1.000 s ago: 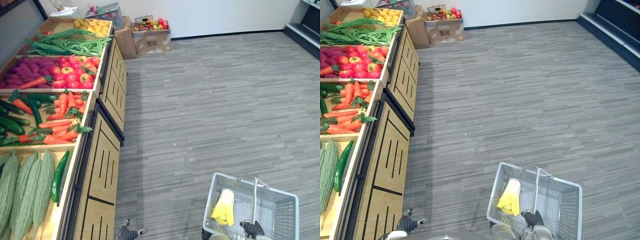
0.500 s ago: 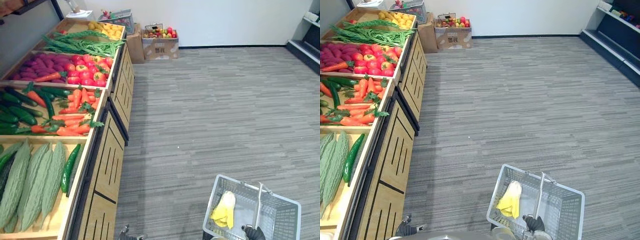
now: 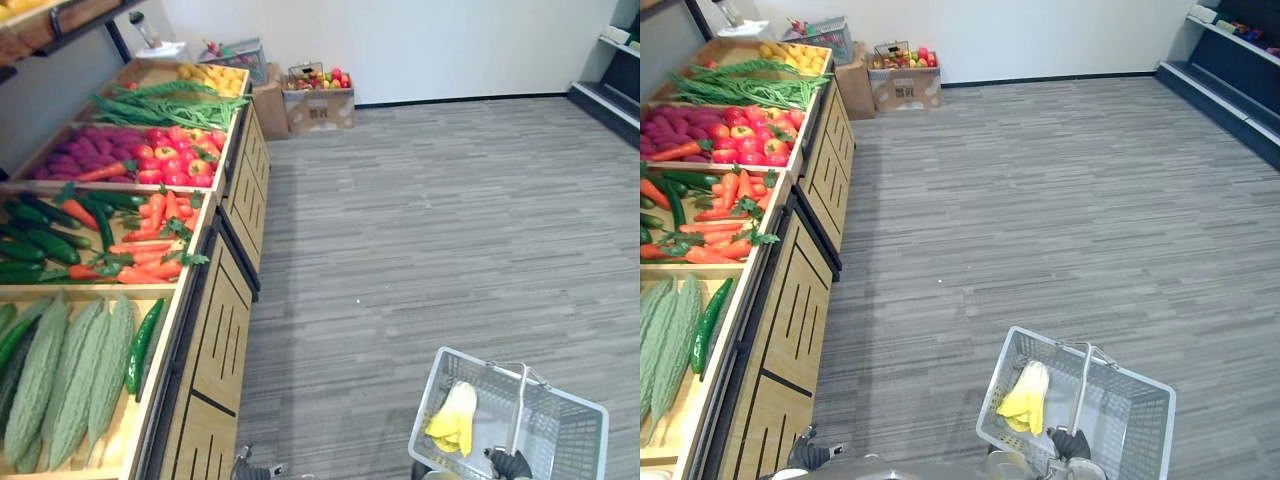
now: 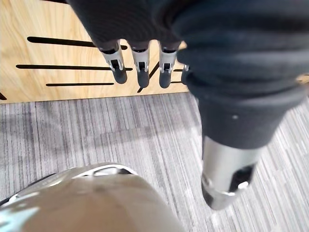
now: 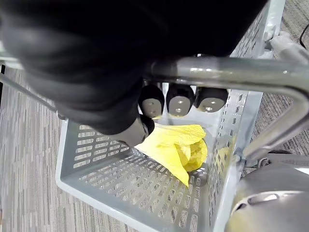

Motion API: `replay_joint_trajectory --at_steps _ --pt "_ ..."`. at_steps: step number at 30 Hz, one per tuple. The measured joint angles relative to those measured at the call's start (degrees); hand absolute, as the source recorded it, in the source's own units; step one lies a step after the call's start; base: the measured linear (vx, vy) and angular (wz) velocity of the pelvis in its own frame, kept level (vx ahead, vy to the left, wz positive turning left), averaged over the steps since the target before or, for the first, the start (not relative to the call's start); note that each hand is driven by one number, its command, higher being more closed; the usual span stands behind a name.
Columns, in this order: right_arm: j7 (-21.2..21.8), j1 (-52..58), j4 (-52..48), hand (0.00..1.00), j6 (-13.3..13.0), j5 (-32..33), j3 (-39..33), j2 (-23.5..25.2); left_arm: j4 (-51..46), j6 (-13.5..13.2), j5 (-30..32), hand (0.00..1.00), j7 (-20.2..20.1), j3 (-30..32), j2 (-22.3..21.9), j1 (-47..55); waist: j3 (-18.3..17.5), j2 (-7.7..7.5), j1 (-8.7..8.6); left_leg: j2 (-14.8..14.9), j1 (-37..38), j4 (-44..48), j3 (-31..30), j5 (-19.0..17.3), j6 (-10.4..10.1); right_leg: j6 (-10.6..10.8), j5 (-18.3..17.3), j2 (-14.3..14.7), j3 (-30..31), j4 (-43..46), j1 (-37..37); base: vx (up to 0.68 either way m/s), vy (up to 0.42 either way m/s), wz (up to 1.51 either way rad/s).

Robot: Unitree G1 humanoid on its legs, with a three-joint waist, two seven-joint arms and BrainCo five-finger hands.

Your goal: Pick vegetable in the basket

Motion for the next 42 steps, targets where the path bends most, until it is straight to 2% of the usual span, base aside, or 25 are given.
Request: replay_joint_trajectory --at_steps 1,2,4,5,7,9,10,11,12,14,17,20,23,24,25,27,28,30,32,33,34,35,36,39,42 --pt "0.0 0.0 -0.1 1.00 0.1 0.0 0.0 -0.1 -0.1 0.2 0.0 0.00 0.0 0.0 0.0 0.0 0.4 -0.26 0.17 -0.1 -0.9 1.7 -0.7 1.9 0.0 -0.1 -0.4 -0.7 0.1 0.1 0.5 0.12 -0.057 0.17" --pt "-0.3 0.0 -0.3 1.00 0.4 0.0 -0.1 -0.3 0.0 0.1 0.0 0.00 -0.2 0.1 -0.3 0.4 0.5 -0.43 0.81 -0.7 -1.9 3.3 -1.4 1.4 0.9 -0.1 -1.1 -1.5 0.2 0.1 1.2 0.11 -0.045 0.16" --pt "-0.5 -0.5 -0.5 1.00 1.0 0.0 -0.5 -0.8 -0.7 -0.2 0.1 0.00 -0.2 0.8 -1.1 1.6 0.5 -0.45 1.55 -2.6 -2.9 -1.1 -1.8 -5.3 1.6 0.0 -1.6 -2.7 0.1 0.1 1.3 0.09 -0.031 0.10" --pt "-0.6 -1.0 -0.5 1.00 1.5 0.0 -0.8 -1.1 -0.8 -0.3 0.3 0.00 -0.4 0.9 -1.2 2.2 0.6 -0.65 2.32 -4.1 -3.8 -5.9 -1.9 -6.4 1.8 0.4 -1.9 -3.5 0.3 0.0 1.4 0.09 0.027 0.03" --pt "-0.4 -1.9 -0.8 1.00 1.7 0.0 -0.9 -1.3 -0.8 -0.4 0.6 0.00 -0.8 1.6 -1.3 4.0 0.8 -0.49 2.56 -5.5 -4.7 -16.2 -3.5 -5.2 1.8 1.4 -2.7 -4.1 0.4 0.0 2.0 0.13 0.096 -0.02" --pt "0.2 -1.4 -2.8 1.00 1.6 -0.1 -1.1 -1.6 -0.6 -0.4 1.3 0.00 -0.9 2.3 -1.5 7.0 0.9 0.37 2.79 -5.2 -4.4 -28.8 -7.2 -0.9 0.9 2.7 -3.6 -3.8 1.0 -0.5 3.2 0.21 0.251 -0.30" --pt "0.5 -0.9 -3.2 1.00 1.6 -0.1 -1.0 -1.6 0.8 -0.3 1.5 0.00 -0.9 2.3 -1.8 8.8 0.8 0.26 3.58 -5.5 -4.6 -27.1 -7.4 2.2 2.1 3.5 -4.0 -4.1 2.8 -1.4 4.6 0.28 0.326 -0.51" --pt "0.6 -0.7 -3.2 1.00 1.6 -0.1 -0.8 -1.5 1.2 -0.4 2.0 0.00 -0.9 2.2 -1.9 9.7 0.7 0.81 4.01 -6.3 -4.5 -26.5 -7.3 1.7 2.9 3.7 -4.0 -4.3 3.3 -1.7 5.3 0.34 0.301 -0.41" --pt "1.3 -0.5 -3.3 1.00 1.5 -0.1 -0.6 -1.5 2.1 -0.5 3.1 0.00 -0.9 1.6 -2.2 9.8 0.6 -0.67 4.04 -7.3 -4.8 -24.6 -6.4 -0.1 5.1 3.5 -4.1 -5.7 4.5 -0.7 5.2 0.23 0.178 -0.12" --pt "1.7 -0.5 -3.8 1.00 1.5 -0.8 -0.6 -1.4 2.1 -1.3 3.5 0.00 -1.4 1.1 -1.5 9.5 1.4 -2.01 3.87 -9.4 -5.1 -22.3 -6.0 -2.4 6.4 4.7 -5.8 -8.0 5.0 0.8 5.0 0.26 0.240 0.08" --pt "1.5 0.2 -4.1 1.00 1.5 -1.2 -0.8 -1.2 2.2 -1.7 3.9 0.00 -1.4 -0.5 -0.6 7.6 0.7 -2.27 3.49 -11.8 -5.5 -19.6 -5.8 -6.3 8.1 5.9 -6.0 -10.4 6.3 4.6 4.0 0.29 0.218 0.07" --pt "0.0 0.1 -5.8 1.00 0.1 -1.3 -1.2 -0.5 2.6 -1.8 4.7 0.00 -2.2 -2.3 1.3 5.4 0.2 -2.66 3.62 -13.3 -0.9 -24.0 -4.7 -6.4 8.3 5.7 -5.2 -12.4 7.6 19.3 -2.0 0.27 0.111 -0.08" --pt "-1.0 0.7 -7.2 1.00 -0.3 -2.7 -0.7 0.1 2.3 -1.7 4.6 0.00 -2.5 -2.9 2.0 3.9 -1.6 -3.14 2.15 -14.5 4.5 -28.4 -4.2 -5.6 9.6 4.4 0.8 -15.1 5.2 32.9 -7.4 0.35 0.078 0.07" --pt "-1.2 0.5 -7.2 1.00 -0.4 -2.8 -0.7 0.4 1.9 -1.7 4.6 0.00 -2.6 -3.5 2.3 3.8 -1.9 -2.54 2.03 -14.4 6.6 -30.0 -4.2 -5.6 9.7 4.0 3.7 -15.8 4.4 36.3 -8.4 0.40 0.029 -0.16" --pt "-1.6 0.4 -7.2 1.00 -0.4 -2.8 -0.5 1.4 1.1 -1.5 4.6 0.00 -2.4 -4.9 3.0 3.5 -1.7 -2.55 1.94 -13.7 9.3 -31.9 -3.7 -5.9 10.5 4.2 2.1 -15.9 2.6 43.9 -11.4 0.38 0.004 -0.23" --pt "-1.6 0.2 -7.2 1.00 -0.3 -2.8 0.0 1.9 -0.3 -1.5 4.6 0.00 -2.2 -5.2 3.7 2.8 -1.4 -2.57 1.90 -12.4 12.0 -33.4 -3.3 -5.9 10.4 2.4 -4.2 -14.4 -1.6 48.7 -13.5 0.29 -0.074 -0.22" --pt "-1.6 0.1 -7.2 1.00 -0.2 -2.8 0.3 1.8 -2.1 -1.5 4.5 0.00 -2.2 -5.6 3.8 0.9 -0.8 -1.49 1.75 -10.2 14.7 -34.2 -2.8 -5.9 10.4 0.8 -8.6 -11.4 -6.5 49.2 -14.9 0.23 -0.091 -0.17" --pt "-1.9 0.1 -7.5 1.00 -0.2 -2.8 0.8 1.8 -4.0 -1.5 4.3 0.00 -2.3 -5.8 3.8 -1.8 -0.2 -1.01 1.03 -8.5 16.9 -34.1 -1.8 -5.9 10.4 -0.6 -9.8 -9.0 -9.6 44.6 -16.2 0.24 -0.129 -0.12" --pt "-2.2 0.1 -8.4 1.00 -0.3 -2.7 1.6 1.8 -5.2 -1.7 2.2 0.00 -2.3 -6.1 3.9 -4.8 0.2 -1.56 -0.54 -7.5 18.7 -34.0 -1.4 -6.0 10.2 -0.1 -9.2 -7.4 -9.7 34.3 -18.0 0.31 -0.211 0.03" --pt "-2.2 0.3 -8.8 1.00 -0.4 -2.6 1.7 2.0 -6.5 -1.7 2.0 0.00 -2.4 -6.2 4.6 -6.3 0.2 -2.79 -1.30 -7.7 19.7 -33.8 -1.2 -6.9 8.6 0.3 -4.4 -6.6 -8.4 22.1 -17.9 0.32 -0.243 0.04" --pt "-2.3 1.0 -8.8 1.00 -0.7 -2.6 1.8 2.4 -7.7 -2.3 0.7 0.00 -2.4 -6.7 5.6 -7.0 0.0 -5.81 -1.32 -9.2 20.2 -33.2 -0.9 -8.4 6.0 -1.6 6.9 -6.8 -6.3 13.4 -17.5 0.33 -0.251 -0.20" --pt "-2.3 0.0 -8.1 1.00 -0.5 -2.7 1.7 1.7 -6.8 -2.3 0.0 0.00 -2.5 -7.0 3.9 -8.5 1.1 -3.18 -1.01 -6.7 20.9 -32.7 -0.6 -10.0 4.3 -2.1 6.8 -4.0 -7.0 13.6 -16.8 0.28 -0.195 -0.40" --pt "-2.6 -1.2 -7.6 1.00 -0.2 -2.7 1.5 1.8 -6.8 -3.0 0.1 0.00 -2.7 -7.7 3.5 -9.3 1.3 -1.95 -1.21 -6.3 20.0 -33.0 -1.3 -10.4 4.0 -2.4 6.7 -2.5 -6.5 12.6 -16.6 0.23 -0.191 -0.45" --pt "-2.4 -1.4 -7.0 1.00 0.4 -2.7 0.5 2.6 -6.6 -5.0 0.1 0.00 -2.9 -9.0 3.5 -9.9 2.0 -1.35 -1.19 -5.8 19.9 -33.0 -1.7 -10.0 4.5 -2.4 4.9 -1.5 -6.1 14.1 -15.5 0.10 -0.102 -0.05" --pt "-2.4 -1.1 -6.6 1.00 0.6 -2.8 0.2 3.0 -6.5 -5.7 0.1 0.00 -3.1 -8.9 3.3 -9.1 2.3 -1.76 -1.07 -4.9 20.5 -32.5 -3.3 -11.0 4.2 -2.4 3.2 -1.6 -6.8 14.9 -14.3 0.03 -0.050 0.29"
